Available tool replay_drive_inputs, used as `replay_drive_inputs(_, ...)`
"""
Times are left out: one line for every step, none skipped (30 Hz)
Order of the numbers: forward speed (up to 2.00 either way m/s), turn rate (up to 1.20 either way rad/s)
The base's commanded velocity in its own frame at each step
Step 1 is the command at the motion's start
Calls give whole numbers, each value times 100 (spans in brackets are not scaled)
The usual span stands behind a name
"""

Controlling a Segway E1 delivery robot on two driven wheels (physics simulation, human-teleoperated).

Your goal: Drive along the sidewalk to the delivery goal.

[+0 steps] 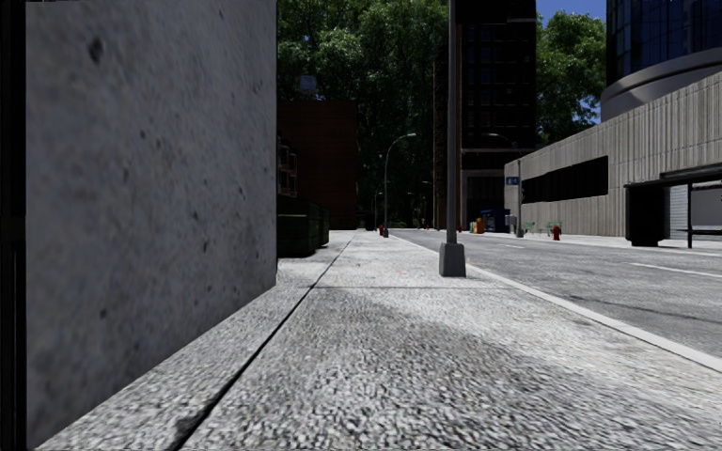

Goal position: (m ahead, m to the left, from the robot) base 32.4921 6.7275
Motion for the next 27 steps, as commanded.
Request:
replay_drive_inputs(180,0)
replay_drive_inputs(180,0)
replay_drive_inputs(180,0)
replay_drive_inputs(180,0)
replay_drive_inputs(180,0)
replay_drive_inputs(180,0)
replay_drive_inputs(180,0)
replay_drive_inputs(180,0)
replay_drive_inputs(180,0)
replay_drive_inputs(180,0)
replay_drive_inputs(180,0)
replay_drive_inputs(180,0)
replay_drive_inputs(180,0)
replay_drive_inputs(180,0)
replay_drive_inputs(180,0)
replay_drive_inputs(180,0)
replay_drive_inputs(180,0)
replay_drive_inputs(180,0)
replay_drive_inputs(180,0)
replay_drive_inputs(180,0)
replay_drive_inputs(180,0)
replay_drive_inputs(180,0)
replay_drive_inputs(180,0)
replay_drive_inputs(180,0)
replay_drive_inputs(180,0)
replay_drive_inputs(180,0)
replay_drive_inputs(180,0)
